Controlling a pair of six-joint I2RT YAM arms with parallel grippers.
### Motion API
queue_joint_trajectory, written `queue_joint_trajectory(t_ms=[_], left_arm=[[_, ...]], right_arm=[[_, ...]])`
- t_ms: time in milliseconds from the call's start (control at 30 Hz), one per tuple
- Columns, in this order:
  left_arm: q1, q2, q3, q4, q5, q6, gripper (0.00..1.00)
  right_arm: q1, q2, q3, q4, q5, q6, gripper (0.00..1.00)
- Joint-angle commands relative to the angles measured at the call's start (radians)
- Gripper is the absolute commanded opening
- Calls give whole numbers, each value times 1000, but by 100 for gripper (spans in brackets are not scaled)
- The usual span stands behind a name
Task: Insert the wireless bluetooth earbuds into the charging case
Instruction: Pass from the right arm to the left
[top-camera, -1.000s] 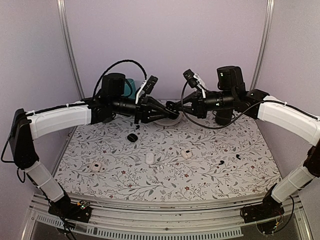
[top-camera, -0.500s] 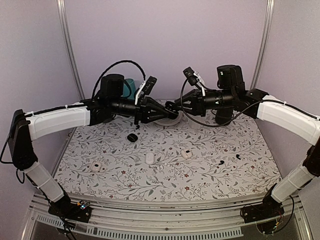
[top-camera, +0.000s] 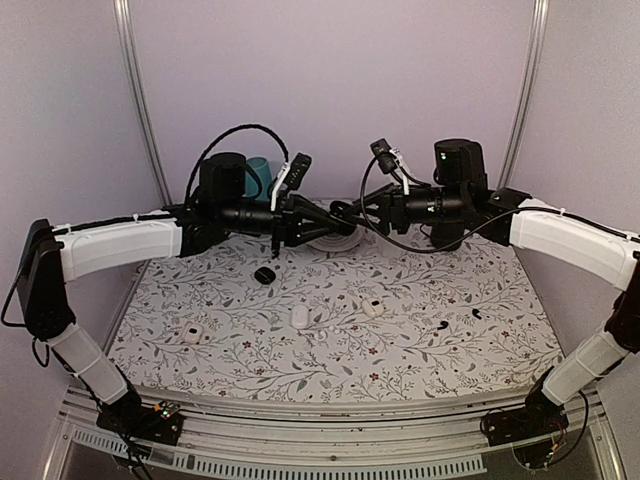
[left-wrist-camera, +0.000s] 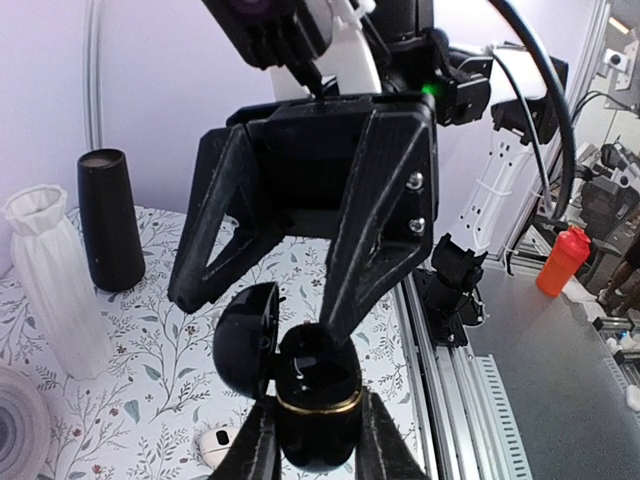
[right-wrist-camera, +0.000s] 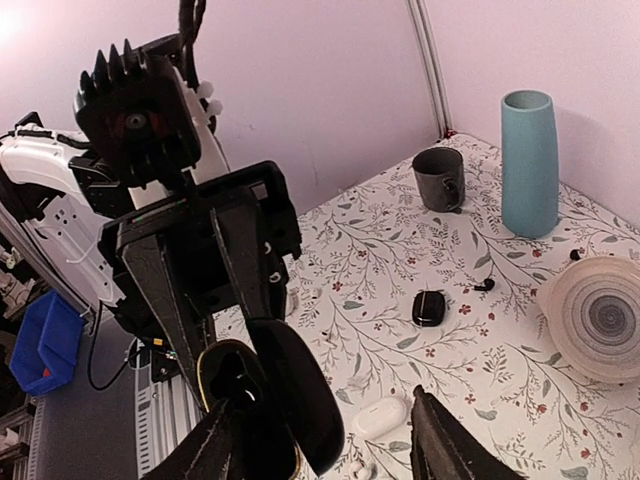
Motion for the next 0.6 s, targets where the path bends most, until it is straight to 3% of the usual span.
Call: queue_joint_trajectory(t_ms=[0, 300, 467, 567], left_arm=[[3, 3, -33, 74, -54, -33, 0], [14, -4, -84, 164, -122, -74, 0], [16, -2, -97, 193, -136, -88, 0], [17, -1, -95, 192, -137, -86, 0]], right_arm=[[-39, -53, -73, 78, 93, 97, 58], [-114, -221, -276, 115, 392, 265, 69], [-119, -288, -356, 1, 679, 362, 75], [-120, -300, -375, -88, 755, 417, 76]])
